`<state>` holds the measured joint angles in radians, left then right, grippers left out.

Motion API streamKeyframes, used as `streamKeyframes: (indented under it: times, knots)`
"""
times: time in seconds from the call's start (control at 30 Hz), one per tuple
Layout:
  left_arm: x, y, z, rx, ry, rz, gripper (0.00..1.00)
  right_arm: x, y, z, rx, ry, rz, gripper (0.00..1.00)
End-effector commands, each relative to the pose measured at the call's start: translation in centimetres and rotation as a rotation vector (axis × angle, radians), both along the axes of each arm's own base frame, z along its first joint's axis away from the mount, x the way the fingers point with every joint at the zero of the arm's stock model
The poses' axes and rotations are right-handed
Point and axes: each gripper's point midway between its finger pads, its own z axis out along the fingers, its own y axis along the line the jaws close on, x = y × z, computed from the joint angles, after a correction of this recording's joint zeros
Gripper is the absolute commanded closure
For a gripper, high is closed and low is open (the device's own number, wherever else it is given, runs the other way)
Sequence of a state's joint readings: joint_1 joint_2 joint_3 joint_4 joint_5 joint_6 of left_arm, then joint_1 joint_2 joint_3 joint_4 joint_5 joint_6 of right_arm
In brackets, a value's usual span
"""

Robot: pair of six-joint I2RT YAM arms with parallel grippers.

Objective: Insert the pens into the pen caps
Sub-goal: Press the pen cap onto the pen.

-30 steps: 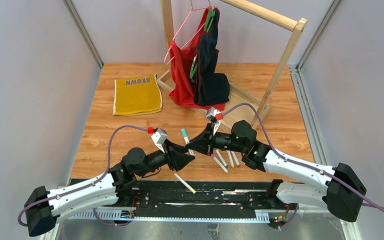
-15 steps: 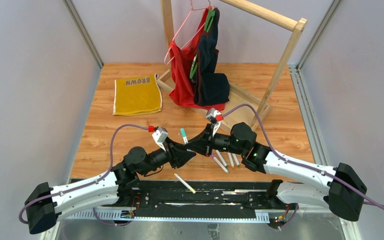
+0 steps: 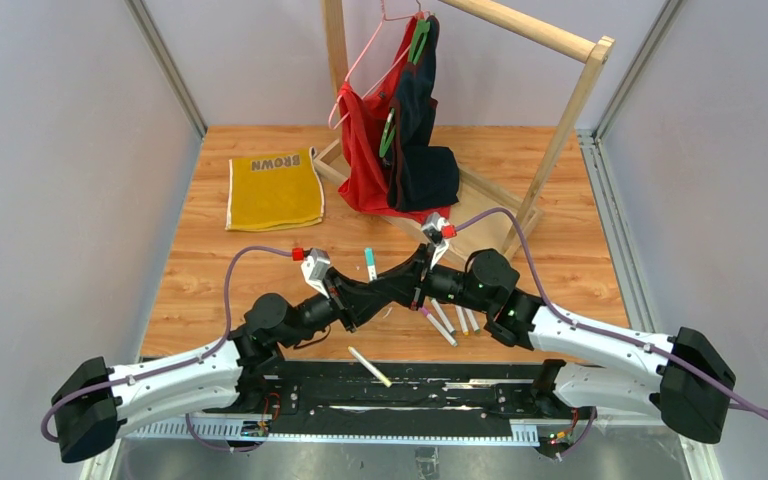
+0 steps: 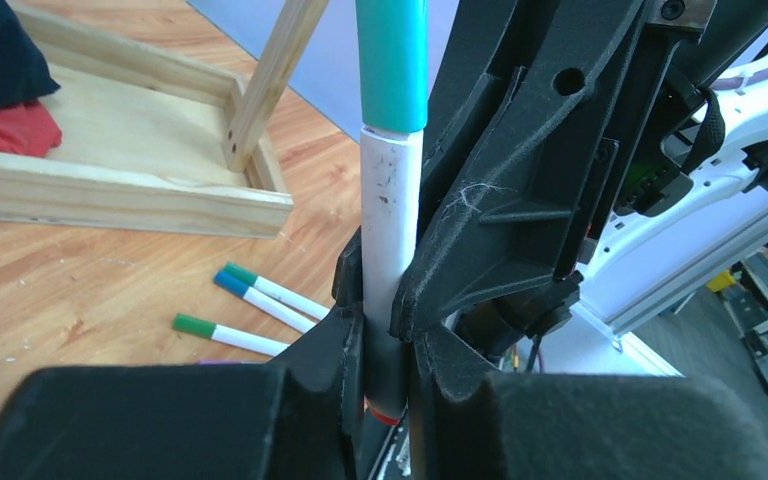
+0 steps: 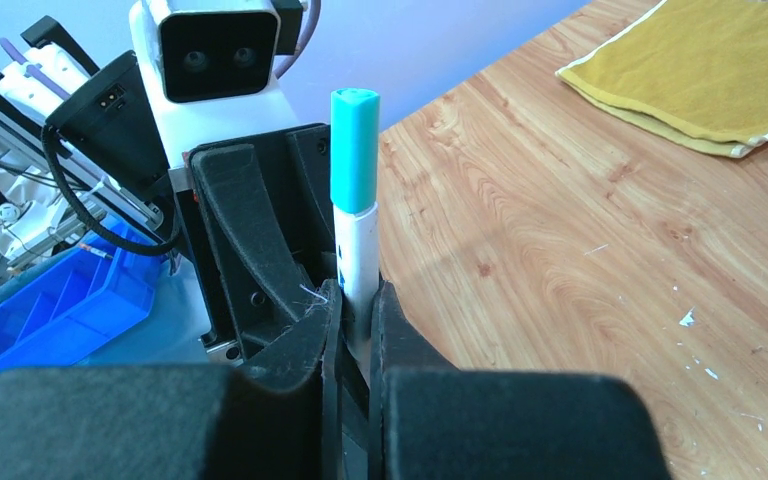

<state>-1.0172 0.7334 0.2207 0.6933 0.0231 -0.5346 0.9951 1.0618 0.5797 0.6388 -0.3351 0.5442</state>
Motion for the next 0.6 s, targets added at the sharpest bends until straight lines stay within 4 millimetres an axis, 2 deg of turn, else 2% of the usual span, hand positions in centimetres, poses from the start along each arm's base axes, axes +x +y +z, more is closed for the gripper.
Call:
streamKeyframes:
  times: [0.0, 0.07, 0.13, 0.3, 0.4, 0.47, 0.57]
  knots:
    - [-0.1, -0.1, 2.7, -0.088, -0.044, -0.009, 0.92, -0.7, 0.1, 0.7, 0.038, 0.004, 0.014, 0.99]
    - [-0.2, -0.1, 2.5, -0.085, -0.040, -0.012, 0.99, -0.8, 0.0, 0.3, 0.015, 0.008, 0.013, 0.99]
    - [-0.4, -0.1, 2.3, -0.078, -0.038, -0.021, 1.00, -0.9, -0.3, -0.5, -0.025, 0.010, 0.012, 0.94]
    - [-0.5, 0.4, 1.1, -0.034, -0.021, -0.033, 1.00, -1.4, -2.0, -2.6, -0.127, -0.001, 0.014, 0.65]
    - [-0.6, 1.0, 0.3, 0.013, -0.039, -0.044, 1.00, -2.0, -3.7, -3.9, -0.202, -0.004, 0.040, 0.52]
    - [-1.0, 1.1, -0.3, 0.061, -0.064, -0.074, 1.00, -2.4, -4.6, -3.8, -0.213, -0.018, 0.078, 0.49]
    - [-1.7, 1.0, -1.2, 0.105, -0.092, -0.131, 1.00, -2.6, -5.9, -2.5, -0.187, -0.046, 0.116, 0.48]
